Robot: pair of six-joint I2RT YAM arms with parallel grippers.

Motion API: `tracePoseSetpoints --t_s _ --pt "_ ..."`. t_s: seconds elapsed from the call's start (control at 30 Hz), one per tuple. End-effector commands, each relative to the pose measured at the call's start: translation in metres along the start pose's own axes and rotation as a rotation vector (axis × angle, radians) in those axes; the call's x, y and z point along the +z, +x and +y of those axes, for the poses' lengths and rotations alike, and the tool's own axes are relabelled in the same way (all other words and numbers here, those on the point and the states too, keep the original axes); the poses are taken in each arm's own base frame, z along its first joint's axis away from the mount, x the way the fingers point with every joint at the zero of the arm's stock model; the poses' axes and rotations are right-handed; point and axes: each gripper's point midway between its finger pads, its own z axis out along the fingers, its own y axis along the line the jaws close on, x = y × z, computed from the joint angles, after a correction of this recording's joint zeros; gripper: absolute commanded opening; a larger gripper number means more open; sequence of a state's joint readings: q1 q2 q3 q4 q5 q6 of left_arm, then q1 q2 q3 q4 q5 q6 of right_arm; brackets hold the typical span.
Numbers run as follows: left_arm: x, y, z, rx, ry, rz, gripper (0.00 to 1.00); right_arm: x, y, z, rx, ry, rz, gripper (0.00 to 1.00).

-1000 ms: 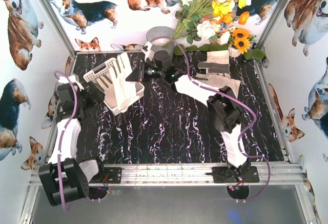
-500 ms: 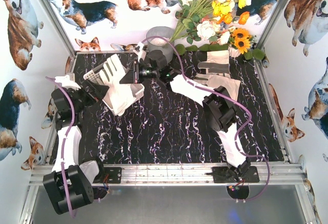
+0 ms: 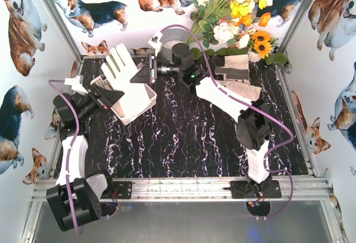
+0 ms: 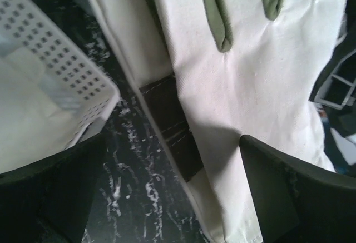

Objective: Put the gloves into the storage basket
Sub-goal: Pick up the glove from the center of the board.

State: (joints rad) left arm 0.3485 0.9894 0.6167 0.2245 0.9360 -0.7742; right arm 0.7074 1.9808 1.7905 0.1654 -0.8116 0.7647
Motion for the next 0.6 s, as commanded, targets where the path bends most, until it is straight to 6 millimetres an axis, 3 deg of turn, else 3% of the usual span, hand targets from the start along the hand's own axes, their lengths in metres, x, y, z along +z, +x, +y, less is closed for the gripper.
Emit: tracePoseSetpoints --t_s 0.0,0.13,0.33,0.47,0.57 --pt "-0.005 -0.008 -0.045 0.023 0.197 0.014 1.0 -0.011 -0.028 0.053 -0.108 -0.119 -0.056 0.0" --pt "-0.008 -0.008 -0.075 0.026 0.317 0.008 1.0 -0.013 -0.029 0.061 -0.108 -0.135 -0.052 0.0" --pt "-0.002 -0.004 -0.092 0.032 0.364 0.042 1.0 -0.017 -0.031 0.07 -0.115 -0.145 -0.052 0.0" --pt "-0.001 -0.005 -0.096 0.029 0.366 0.027 0.78 -0.018 -0.027 0.063 -0.107 -0.117 -0.043 0.0" --pt "0.002 -0.003 -0.084 -0.008 0.324 0.002 0.61 -0.019 -0.023 0.059 -0.107 -0.097 -0.038 0.0"
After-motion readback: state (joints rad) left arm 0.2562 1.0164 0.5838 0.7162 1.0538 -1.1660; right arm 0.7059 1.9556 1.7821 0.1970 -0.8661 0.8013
